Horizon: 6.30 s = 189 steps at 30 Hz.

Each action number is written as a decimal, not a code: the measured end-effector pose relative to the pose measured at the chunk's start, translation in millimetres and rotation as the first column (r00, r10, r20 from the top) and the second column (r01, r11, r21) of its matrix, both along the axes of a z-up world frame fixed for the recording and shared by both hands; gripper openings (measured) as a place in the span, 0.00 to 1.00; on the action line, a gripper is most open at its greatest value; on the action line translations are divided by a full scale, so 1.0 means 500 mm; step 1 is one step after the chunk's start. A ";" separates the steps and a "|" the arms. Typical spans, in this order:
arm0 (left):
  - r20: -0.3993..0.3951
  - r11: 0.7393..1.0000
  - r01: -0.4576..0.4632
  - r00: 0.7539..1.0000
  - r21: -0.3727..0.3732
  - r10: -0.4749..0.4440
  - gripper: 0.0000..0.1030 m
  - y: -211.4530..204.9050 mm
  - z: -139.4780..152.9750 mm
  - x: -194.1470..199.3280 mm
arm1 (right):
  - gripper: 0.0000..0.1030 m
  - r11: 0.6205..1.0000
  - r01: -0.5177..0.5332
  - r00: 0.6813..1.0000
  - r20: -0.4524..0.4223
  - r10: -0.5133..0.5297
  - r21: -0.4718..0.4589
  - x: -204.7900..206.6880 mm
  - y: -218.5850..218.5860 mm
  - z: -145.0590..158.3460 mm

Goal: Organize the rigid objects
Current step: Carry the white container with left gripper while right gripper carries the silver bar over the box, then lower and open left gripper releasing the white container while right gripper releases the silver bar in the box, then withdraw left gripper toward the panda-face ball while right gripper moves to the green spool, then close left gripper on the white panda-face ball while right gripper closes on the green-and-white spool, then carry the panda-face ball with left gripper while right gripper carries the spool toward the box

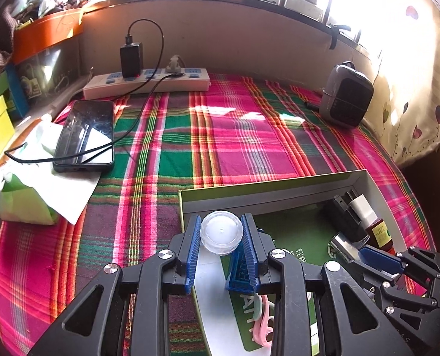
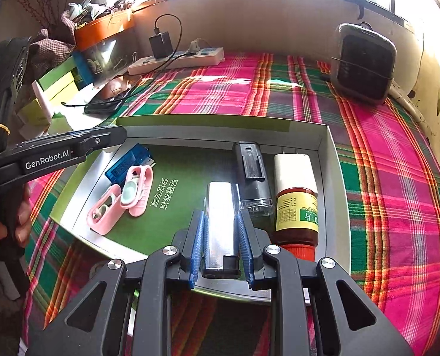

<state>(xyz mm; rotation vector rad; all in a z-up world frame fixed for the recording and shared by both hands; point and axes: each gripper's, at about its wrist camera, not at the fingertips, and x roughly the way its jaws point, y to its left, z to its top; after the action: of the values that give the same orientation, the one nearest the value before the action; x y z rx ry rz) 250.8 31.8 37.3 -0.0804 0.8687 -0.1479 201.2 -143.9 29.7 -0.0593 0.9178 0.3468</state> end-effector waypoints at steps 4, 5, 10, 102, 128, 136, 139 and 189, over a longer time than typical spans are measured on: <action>0.005 1.000 -0.005 1.000 0.013 0.005 0.26 -0.003 0.000 0.007 | 0.24 1.000 -0.001 1.000 0.018 0.001 -0.031 -0.004 0.006 -0.002; 0.007 1.000 -0.006 1.000 0.016 0.006 0.26 -0.003 0.000 0.008 | 0.24 0.999 -0.002 1.000 0.022 0.003 -0.041 -0.005 0.007 -0.003; 0.006 1.000 -0.009 1.000 0.012 0.009 0.26 -0.001 0.000 0.013 | 0.24 0.999 0.000 1.000 0.028 0.001 -0.052 -0.005 0.010 -0.006; 0.062 0.995 -0.043 0.997 -0.095 0.049 0.33 0.060 0.031 -0.282 | 0.48 0.993 0.034 0.999 0.027 -0.037 0.111 -0.168 0.016 0.013; -0.009 0.994 0.011 1.000 -0.106 -0.012 0.33 0.025 -0.002 -0.299 | 0.45 0.996 0.088 0.996 0.000 -0.088 0.018 -0.157 0.019 -0.022; -0.035 0.992 0.046 0.998 -0.120 -0.051 0.38 -0.014 -0.013 -0.287 | 0.34 0.993 0.111 0.994 0.010 -0.112 0.033 -0.163 -0.015 -0.019; -0.044 0.991 0.059 0.997 -0.117 -0.065 0.39 -0.033 -0.017 -0.282 | 0.34 0.991 0.127 0.992 0.010 -0.128 0.029 -0.166 -0.034 -0.019; -0.044 0.997 0.046 0.998 -0.054 -0.049 0.33 -0.112 -0.044 -0.239 | 0.34 0.968 0.240 0.971 0.003 -0.240 0.068 -0.180 -0.177 -0.021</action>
<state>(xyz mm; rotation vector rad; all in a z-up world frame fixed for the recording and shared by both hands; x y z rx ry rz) 131.2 -24.3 15.5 -0.1133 0.9119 -0.2146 111.0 -232.2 19.3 0.1110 0.8906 0.1514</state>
